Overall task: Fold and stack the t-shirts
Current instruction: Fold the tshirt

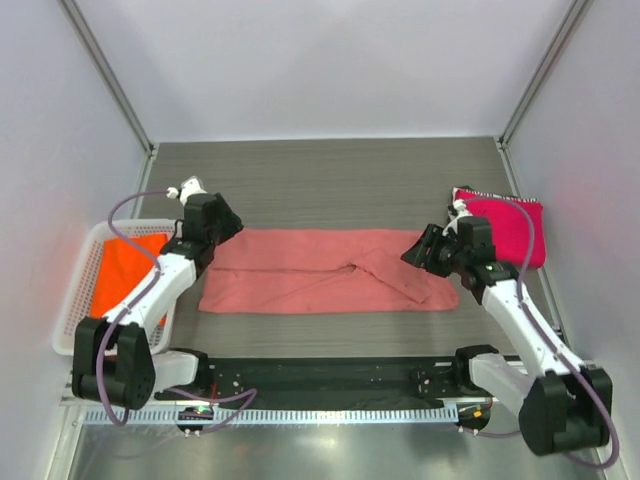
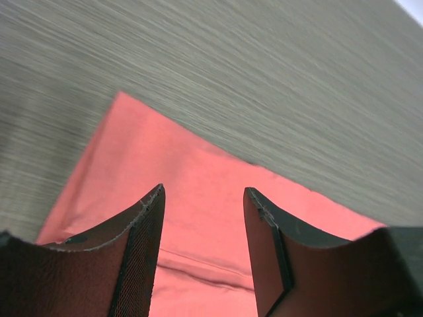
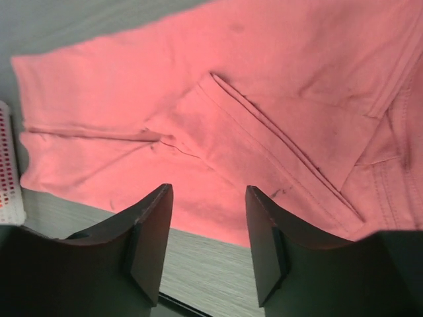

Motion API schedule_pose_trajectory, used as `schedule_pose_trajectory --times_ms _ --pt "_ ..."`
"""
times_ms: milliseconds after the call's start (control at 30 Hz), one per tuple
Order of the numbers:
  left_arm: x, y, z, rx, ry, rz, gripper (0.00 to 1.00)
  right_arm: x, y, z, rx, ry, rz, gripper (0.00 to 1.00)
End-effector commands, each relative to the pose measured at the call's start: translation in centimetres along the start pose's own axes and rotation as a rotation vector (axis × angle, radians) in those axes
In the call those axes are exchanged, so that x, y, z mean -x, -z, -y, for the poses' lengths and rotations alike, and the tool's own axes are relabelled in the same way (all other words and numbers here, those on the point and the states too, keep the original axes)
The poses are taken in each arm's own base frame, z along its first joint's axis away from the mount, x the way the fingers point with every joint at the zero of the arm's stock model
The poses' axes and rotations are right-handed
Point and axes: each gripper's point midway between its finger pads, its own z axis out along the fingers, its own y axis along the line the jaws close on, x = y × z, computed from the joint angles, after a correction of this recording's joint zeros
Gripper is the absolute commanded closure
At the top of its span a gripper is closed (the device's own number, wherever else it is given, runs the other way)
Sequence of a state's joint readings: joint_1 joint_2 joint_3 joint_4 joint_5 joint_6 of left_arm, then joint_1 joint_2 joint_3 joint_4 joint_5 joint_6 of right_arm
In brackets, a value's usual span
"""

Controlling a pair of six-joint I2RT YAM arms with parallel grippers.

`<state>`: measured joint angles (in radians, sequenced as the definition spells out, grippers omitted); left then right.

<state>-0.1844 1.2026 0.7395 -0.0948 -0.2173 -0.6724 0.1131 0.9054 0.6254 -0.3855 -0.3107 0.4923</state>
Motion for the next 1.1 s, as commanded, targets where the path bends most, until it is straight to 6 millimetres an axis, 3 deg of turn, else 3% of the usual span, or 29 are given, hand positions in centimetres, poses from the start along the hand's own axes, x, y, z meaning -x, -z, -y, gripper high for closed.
schedule_pose_trajectory --times_ms 0,33,100,133,167,200,233,267,300,333,367,433,467,533,567,600,700,767,800,833,1067 --pt "-1.8 0.1 3.6 -0.090 -0.006 -0.133 0.48 1.8 -2.0 -2.3 0.086 0.046 0.020 0.48" --pt "-3.5 -0.1 5.1 -0.117 -0.041 -0.177 0.48 1.0 -3.4 -1.6 0.065 0.019 -0.026 0.50" --pt "-4.6 0.0 7.8 -0.167 -0.081 -0.207 0.48 1.4 -4.7 -1.9 0.063 0.023 -0.028 0.59" --pt "-6.1 -0.1 10.3 -0.218 -0.112 -0.251 0.49 0.7 -5.9 -1.4 0.041 0.011 -0.064 0.63" --pt "-6.5 -0.1 11.8 -0.244 -0.124 -0.263 0.49 1.2 -6.4 -1.5 0.036 0.014 -0.056 0.75" --pt "-7.3 -0.4 12.8 -0.254 -0.139 -0.284 0.50 1.5 -6.9 -1.1 0.012 0.011 -0.048 0.81" --pt "-6.9 -0.3 15.2 -0.297 -0.146 -0.277 0.50 1.4 -7.4 -1.1 0.000 0.015 -0.052 0.85" --pt "-9.3 -1.0 16.2 -0.298 -0.183 -0.328 0.51 1.8 -8.3 -0.5 -0.039 0.010 -0.049 0.92" --pt "-10.1 -1.2 17.2 -0.305 -0.195 -0.345 0.51 1.8 -8.7 -0.4 -0.051 0.014 -0.052 0.94" --pt "-9.4 -1.1 19.5 -0.342 -0.192 -0.339 0.51 1.8 -9.2 -0.4 -0.061 0.021 -0.054 0.94" --pt "-12.3 -1.8 20.3 -0.350 -0.220 -0.408 0.51 1.8 -10.2 -0.1 -0.079 0.021 -0.070 0.96" --pt "-13.6 -2.4 22.0 -0.365 -0.229 -0.443 0.52 1.7 -11.3 0.4 -0.101 0.018 -0.083 0.98" --pt "-14.7 -2.8 24.1 -0.404 -0.236 -0.474 0.52 1.8 -12.1 0.7 -0.113 0.017 -0.091 0.99" --pt "-16.5 -2.9 25.3 -0.428 -0.250 -0.535 0.52 2.2 -12.6 1.4 -0.148 0.031 -0.082 0.99" --pt "-16.0 -2.7 27.2 -0.463 -0.248 -0.528 0.53 2.5 -12.7 1.5 -0.161 0.037 -0.074 0.99" --pt "-18.6 -2.8 27.1 -0.461 -0.272 -0.595 0.53 2.3 -13.0 2.0 -0.178 0.043 -0.080 0.99" --pt "-20.4 -2.7 29.3 -0.505 -0.284 -0.651 0.54 1.5 -13.8 2.7 -0.193 0.039 -0.110 0.99" --pt "-21.7 -2.9 29.3 -0.485 -0.299 -0.684 0.54 1.0 -14.3 2.7 -0.174 0.029 -0.128 0.99" --pt "-21.4 -2.9 30.2 -0.496 -0.301 -0.681 0.54 0.6 -14.5 2.7 -0.166 0.024 -0.141 0.99" --pt "-23.1 -3.2 29.4 -0.472 -0.317 -0.727 0.55 0.1 -14.5 2.7 -0.157 0.020 -0.152 0.99" --pt "-26.7 -4.0 29.3 -0.482 -0.335 -0.831 0.54 -1.3 -14.5 2.3 -0.106 0.008 -0.186 0.99"
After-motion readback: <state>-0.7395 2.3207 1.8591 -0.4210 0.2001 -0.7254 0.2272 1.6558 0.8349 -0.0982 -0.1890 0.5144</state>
